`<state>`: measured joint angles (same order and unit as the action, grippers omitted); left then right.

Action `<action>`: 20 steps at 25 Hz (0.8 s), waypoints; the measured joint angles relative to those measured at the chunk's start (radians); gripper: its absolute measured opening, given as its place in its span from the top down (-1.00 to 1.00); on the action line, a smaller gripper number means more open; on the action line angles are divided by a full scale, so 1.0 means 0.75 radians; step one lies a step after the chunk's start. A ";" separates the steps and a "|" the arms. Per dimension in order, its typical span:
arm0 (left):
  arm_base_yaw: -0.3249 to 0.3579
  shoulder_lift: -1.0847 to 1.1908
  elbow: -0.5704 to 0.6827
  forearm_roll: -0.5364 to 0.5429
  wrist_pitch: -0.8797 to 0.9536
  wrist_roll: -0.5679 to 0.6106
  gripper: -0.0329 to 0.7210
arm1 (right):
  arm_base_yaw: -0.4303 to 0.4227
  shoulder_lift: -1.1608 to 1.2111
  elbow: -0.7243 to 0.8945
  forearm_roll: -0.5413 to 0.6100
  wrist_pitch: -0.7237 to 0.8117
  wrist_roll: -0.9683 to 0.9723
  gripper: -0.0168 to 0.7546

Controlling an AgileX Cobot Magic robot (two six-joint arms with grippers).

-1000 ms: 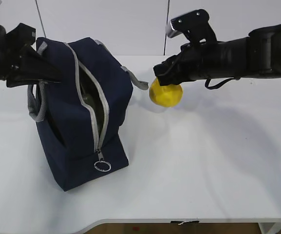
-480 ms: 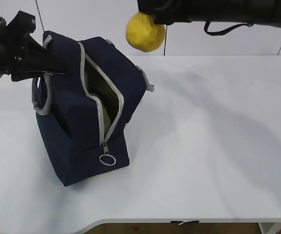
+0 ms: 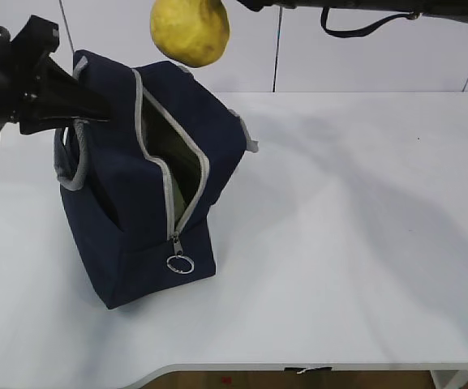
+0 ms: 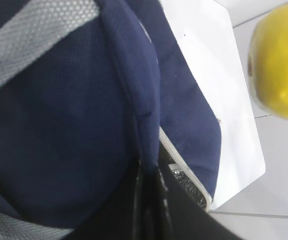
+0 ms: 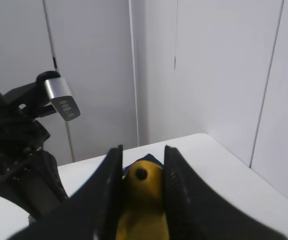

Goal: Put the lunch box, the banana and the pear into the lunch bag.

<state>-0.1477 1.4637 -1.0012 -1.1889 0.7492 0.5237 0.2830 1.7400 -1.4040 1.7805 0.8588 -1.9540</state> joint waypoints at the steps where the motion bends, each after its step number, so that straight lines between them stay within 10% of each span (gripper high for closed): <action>1: 0.000 0.000 0.000 0.000 0.000 0.000 0.90 | 0.000 0.006 0.000 0.000 0.010 0.003 0.42; 20: 0.000 0.000 0.000 -0.008 0.003 0.000 0.90 | 0.180 0.294 0.000 -0.097 -0.094 0.013 0.41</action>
<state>-0.1477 1.4637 -1.0012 -1.1950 0.7514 0.5237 0.4177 1.9606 -1.4040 1.7077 0.7881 -1.9444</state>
